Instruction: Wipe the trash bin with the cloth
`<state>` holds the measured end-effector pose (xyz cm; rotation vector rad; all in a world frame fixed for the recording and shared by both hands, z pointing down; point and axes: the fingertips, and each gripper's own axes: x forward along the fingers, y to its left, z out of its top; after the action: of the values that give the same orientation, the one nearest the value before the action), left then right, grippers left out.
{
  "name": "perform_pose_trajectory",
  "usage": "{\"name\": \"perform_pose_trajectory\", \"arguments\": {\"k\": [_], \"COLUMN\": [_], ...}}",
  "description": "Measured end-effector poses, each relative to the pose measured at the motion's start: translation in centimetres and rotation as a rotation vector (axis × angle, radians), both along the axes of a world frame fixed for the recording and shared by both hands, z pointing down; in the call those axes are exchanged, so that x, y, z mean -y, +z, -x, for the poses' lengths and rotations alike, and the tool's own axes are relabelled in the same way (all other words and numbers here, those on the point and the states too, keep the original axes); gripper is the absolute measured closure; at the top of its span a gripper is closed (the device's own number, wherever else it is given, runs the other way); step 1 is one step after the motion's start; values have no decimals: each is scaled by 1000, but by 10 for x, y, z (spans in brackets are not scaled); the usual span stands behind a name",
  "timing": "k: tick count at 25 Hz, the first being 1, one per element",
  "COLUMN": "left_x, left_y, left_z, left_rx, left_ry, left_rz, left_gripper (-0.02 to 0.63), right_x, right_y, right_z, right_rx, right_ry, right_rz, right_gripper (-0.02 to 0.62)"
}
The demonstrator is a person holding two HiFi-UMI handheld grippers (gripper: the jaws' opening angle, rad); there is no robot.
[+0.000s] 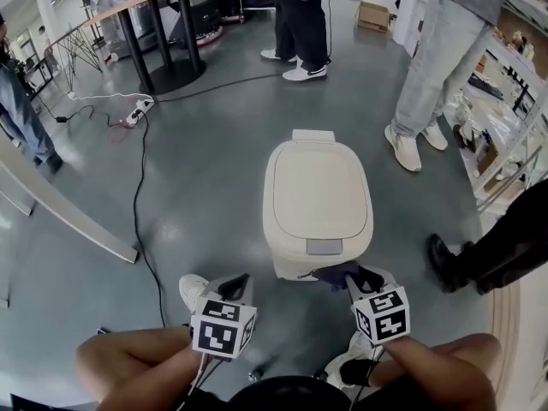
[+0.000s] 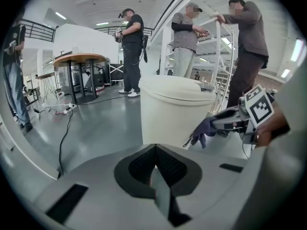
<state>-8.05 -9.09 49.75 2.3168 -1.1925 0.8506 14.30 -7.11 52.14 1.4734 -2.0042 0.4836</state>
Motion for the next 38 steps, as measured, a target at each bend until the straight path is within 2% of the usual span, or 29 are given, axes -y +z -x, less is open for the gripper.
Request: {"name": "perform_pose_trajectory", "arguments": {"k": [4, 8, 13, 16, 19, 24, 29, 38], "left_x": [-2, -2, -2, -3, -2, 3, 4, -2], "left_y": [-5, -4, 2, 4, 3, 6, 9, 25], "left_z": [-3, -4, 2, 5, 9, 21, 30, 34], "left_rx": [-19, -16, -10, -13, -25, -24, -36, -40], "left_ry": [4, 13, 5, 1, -4, -13, -23, -11], "left_rz": [-2, -9, 4, 8, 7, 0, 10, 56], "left_gripper": [606, 606, 606, 606, 606, 606, 606, 606], "right_x": [-2, -19, -28, -19, -6, 9, 16, 18], "right_y": [1, 13, 26, 28, 28, 40, 50, 59], "right_z": [-1, 16, 53, 74, 94, 121, 138, 144], "right_rx": [-2, 66, 40, 23, 30, 40, 7, -52], "right_ry": [10, 35, -64, -107, -136, -147, -189, -255], "right_rz": [1, 48, 70, 39, 23, 66, 74, 48], "right_gripper": [502, 502, 502, 502, 502, 502, 502, 502]}}
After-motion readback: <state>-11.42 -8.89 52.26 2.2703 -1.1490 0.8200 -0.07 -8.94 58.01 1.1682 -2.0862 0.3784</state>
